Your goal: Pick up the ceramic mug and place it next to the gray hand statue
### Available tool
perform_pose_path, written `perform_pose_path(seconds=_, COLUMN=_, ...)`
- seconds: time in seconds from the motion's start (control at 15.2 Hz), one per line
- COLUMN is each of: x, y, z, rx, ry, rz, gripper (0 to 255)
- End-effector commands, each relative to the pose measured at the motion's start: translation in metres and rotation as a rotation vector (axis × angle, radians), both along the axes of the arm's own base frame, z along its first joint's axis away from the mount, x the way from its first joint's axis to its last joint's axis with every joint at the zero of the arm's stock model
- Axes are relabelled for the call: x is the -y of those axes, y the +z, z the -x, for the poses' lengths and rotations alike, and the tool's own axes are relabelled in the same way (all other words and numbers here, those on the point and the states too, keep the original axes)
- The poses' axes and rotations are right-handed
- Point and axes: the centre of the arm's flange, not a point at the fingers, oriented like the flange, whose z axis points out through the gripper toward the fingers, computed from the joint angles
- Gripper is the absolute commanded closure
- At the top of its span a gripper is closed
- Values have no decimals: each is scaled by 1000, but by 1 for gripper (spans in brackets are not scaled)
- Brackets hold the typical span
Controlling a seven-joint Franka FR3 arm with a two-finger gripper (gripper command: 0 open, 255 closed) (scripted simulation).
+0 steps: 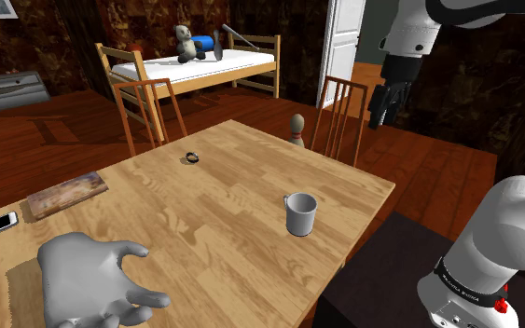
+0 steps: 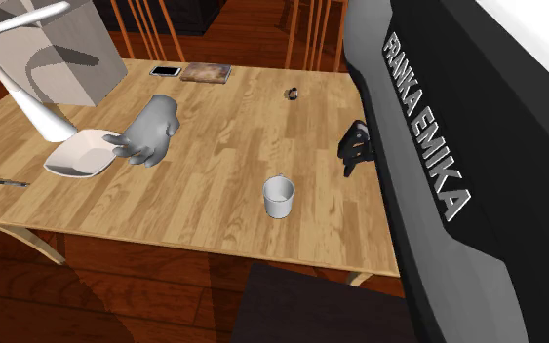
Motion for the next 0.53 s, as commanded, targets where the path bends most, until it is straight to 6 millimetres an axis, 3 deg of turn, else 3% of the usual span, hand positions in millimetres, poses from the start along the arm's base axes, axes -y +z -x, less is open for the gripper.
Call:
perform_pose_path(seconds=0.0, x=0, y=0, z=0, rx=0, ry=0, rz=0, gripper=0)
perform_pose_path(seconds=0.46, x=-53, y=-69, z=-34, rx=-13, ry=0, rz=6, gripper=0)
